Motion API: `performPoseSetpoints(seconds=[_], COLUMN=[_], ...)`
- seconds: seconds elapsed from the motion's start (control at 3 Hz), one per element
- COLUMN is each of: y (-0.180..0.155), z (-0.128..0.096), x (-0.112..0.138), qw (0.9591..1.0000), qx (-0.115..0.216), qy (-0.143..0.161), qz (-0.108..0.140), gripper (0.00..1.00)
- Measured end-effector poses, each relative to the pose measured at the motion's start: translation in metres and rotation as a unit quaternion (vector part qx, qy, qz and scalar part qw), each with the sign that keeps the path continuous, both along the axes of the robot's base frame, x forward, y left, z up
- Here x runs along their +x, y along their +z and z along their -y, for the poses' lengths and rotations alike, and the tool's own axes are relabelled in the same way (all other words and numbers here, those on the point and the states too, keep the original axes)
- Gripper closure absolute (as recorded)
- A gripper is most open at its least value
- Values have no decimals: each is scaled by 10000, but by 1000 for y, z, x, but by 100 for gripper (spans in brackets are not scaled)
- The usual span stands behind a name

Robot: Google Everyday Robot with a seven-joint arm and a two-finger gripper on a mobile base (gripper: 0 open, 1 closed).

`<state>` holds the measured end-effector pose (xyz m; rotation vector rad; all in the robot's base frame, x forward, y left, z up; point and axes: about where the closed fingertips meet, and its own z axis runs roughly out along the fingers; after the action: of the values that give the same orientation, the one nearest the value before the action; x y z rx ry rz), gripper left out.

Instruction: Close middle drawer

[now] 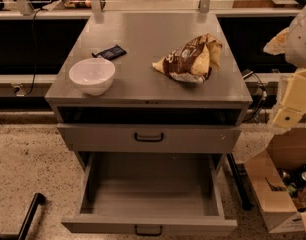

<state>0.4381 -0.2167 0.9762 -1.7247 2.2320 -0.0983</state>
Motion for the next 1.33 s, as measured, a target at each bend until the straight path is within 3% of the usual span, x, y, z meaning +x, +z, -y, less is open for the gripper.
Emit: performPoseSetpoints(seconds=[0.33, 0.67, 1.0, 1.33], y=[1, -29, -73, -131], z=[-1, -20, -68, -115], x=[0, 3, -21, -48], qw=[10000, 9989, 9911, 9749], qx=[21, 413, 1161, 1959], qy=[28, 212, 657, 1058], qz=[27, -20, 44, 91], gripper=[0, 0, 0, 0])
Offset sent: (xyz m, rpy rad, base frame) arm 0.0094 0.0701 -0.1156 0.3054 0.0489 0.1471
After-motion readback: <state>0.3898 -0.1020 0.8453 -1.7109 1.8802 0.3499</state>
